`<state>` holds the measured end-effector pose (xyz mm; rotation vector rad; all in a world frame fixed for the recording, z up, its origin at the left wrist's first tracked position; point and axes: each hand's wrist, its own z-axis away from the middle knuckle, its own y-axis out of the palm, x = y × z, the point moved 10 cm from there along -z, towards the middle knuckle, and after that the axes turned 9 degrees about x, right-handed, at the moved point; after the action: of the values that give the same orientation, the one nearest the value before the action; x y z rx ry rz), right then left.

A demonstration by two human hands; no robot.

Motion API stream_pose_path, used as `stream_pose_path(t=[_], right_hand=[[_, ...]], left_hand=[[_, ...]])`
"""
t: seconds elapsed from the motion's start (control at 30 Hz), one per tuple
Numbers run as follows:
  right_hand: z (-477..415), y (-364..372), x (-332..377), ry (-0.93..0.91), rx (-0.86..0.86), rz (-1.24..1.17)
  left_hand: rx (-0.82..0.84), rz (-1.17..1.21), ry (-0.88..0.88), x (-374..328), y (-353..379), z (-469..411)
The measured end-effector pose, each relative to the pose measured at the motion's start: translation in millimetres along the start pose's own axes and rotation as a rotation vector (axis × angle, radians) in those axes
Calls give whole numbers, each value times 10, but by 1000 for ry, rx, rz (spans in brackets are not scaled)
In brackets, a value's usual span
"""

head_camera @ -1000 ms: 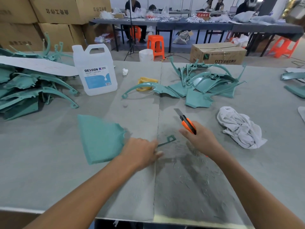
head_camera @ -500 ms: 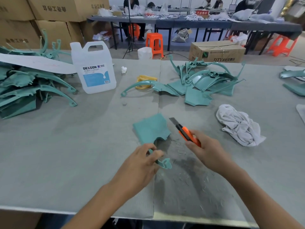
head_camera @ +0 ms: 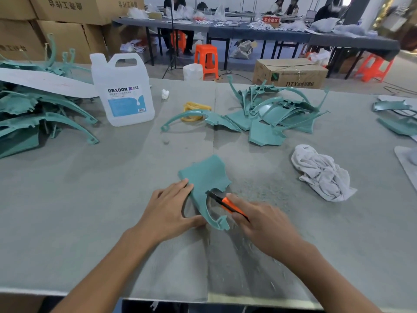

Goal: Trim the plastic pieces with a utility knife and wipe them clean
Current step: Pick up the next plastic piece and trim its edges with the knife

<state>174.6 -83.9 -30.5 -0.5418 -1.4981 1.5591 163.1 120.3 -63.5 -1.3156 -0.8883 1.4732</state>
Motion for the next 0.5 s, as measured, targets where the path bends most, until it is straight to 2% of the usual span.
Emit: stream_pose_path(t=[0.3, 0.5], right_hand=[[-24, -73, 3, 9, -92, 47], [11, -11, 19, -14, -79, 17]], left_hand=[[6, -22, 12, -13, -9, -77], [7, -37, 23, -27, -25, -69]])
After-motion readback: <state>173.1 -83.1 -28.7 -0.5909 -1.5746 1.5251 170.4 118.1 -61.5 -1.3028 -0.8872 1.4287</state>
